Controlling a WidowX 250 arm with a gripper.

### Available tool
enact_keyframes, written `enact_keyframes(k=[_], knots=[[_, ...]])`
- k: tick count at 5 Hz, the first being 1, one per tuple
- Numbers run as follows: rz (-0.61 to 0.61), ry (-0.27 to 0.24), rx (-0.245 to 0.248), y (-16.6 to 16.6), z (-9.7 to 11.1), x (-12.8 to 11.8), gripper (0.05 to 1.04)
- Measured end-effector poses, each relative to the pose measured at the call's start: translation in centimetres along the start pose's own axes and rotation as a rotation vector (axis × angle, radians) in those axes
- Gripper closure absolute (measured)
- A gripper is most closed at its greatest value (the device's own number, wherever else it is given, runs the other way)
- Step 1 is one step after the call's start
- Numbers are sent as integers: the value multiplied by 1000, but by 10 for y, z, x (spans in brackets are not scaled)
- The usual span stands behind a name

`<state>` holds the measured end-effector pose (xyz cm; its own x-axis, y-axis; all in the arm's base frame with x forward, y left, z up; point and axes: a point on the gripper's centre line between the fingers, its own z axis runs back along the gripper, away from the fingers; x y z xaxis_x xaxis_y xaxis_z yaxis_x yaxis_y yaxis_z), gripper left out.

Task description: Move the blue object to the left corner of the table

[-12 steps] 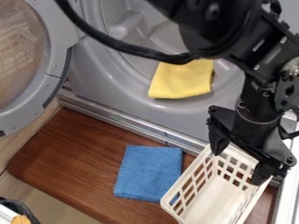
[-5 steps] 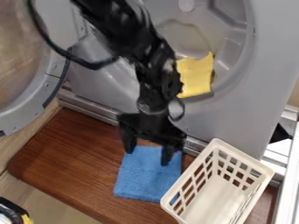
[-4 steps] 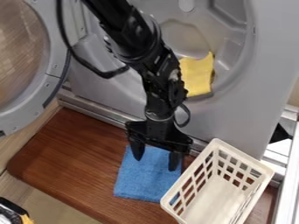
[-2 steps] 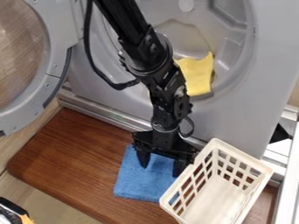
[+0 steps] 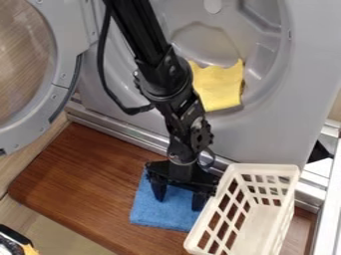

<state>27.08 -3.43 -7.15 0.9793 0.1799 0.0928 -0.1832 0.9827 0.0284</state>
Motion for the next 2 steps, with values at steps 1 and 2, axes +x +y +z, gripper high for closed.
enact_keyframes(k=[1, 2], knots=[[45, 18, -7, 9, -2, -3, 85], [55, 23, -11, 11, -3, -7, 85]])
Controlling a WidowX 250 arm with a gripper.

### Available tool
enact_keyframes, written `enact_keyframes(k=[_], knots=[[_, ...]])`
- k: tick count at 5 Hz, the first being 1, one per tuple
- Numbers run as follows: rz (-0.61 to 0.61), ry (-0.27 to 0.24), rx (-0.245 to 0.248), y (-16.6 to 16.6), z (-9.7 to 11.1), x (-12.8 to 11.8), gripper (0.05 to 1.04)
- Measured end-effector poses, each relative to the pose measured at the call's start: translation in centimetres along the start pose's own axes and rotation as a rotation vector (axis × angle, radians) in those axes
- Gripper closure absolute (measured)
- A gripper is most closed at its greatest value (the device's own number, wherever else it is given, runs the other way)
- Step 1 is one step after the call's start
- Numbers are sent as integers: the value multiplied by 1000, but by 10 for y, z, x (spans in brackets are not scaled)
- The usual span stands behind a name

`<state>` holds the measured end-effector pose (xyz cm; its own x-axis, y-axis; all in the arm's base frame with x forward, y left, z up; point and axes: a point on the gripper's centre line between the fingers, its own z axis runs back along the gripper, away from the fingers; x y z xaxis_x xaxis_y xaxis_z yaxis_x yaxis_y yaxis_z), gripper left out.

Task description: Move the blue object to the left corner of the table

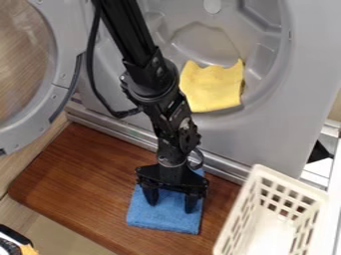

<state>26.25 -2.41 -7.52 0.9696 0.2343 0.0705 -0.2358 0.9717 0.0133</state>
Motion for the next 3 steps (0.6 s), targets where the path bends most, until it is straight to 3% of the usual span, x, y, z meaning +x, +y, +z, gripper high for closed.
enact_keyframes(k=[3], knots=[[94, 1, -11, 36, -6, 2, 84]])
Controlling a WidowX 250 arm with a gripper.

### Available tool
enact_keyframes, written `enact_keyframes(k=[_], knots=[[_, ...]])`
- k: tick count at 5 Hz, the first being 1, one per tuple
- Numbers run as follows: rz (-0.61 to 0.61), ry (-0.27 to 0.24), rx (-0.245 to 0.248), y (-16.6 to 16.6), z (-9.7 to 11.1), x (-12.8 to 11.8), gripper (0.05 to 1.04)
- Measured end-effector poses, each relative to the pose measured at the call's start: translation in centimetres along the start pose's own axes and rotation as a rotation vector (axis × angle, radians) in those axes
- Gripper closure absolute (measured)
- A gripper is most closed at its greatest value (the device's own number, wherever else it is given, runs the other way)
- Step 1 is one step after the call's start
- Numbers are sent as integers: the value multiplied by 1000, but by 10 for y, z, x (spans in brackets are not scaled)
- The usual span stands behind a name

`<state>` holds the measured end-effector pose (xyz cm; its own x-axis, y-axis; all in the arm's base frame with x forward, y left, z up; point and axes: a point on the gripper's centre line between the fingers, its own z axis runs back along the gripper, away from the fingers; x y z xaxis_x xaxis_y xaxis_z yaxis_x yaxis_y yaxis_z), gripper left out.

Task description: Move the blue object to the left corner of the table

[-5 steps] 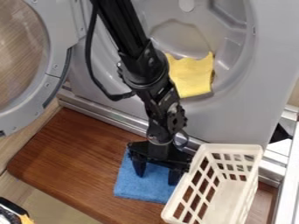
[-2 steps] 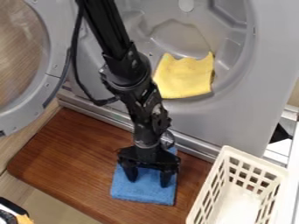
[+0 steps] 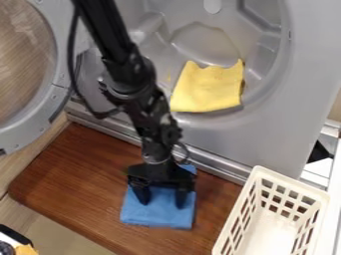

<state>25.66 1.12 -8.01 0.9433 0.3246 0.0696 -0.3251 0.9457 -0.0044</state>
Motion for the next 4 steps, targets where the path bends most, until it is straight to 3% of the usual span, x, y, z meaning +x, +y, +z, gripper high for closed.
enact_keyframes(k=[4], knots=[[201, 20, 9, 82, 3, 16, 85]])
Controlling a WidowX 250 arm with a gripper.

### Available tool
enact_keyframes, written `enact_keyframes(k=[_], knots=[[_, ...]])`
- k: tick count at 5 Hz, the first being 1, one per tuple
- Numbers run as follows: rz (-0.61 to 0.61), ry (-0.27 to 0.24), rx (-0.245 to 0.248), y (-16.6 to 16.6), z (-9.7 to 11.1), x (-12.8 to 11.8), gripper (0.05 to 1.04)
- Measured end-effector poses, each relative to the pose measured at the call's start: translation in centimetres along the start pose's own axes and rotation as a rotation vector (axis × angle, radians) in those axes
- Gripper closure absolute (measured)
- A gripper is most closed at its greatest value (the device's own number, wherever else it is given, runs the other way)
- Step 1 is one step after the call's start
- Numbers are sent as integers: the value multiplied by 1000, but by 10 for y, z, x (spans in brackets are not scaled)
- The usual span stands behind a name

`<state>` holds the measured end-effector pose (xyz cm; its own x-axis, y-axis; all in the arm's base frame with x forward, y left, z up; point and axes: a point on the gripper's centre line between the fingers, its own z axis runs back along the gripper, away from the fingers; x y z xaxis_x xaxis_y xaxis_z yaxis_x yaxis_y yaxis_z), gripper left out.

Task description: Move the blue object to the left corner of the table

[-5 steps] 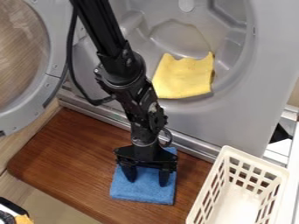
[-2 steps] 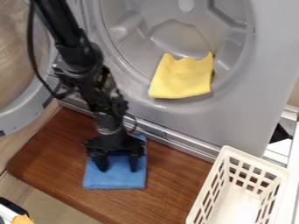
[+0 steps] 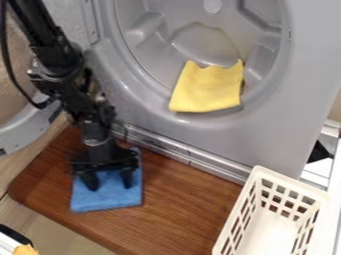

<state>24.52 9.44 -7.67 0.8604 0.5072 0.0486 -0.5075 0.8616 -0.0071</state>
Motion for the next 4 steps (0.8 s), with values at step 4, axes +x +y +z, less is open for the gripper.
enact_keyframes(k=[4], knots=[[16, 8, 30, 8, 2, 3, 85]])
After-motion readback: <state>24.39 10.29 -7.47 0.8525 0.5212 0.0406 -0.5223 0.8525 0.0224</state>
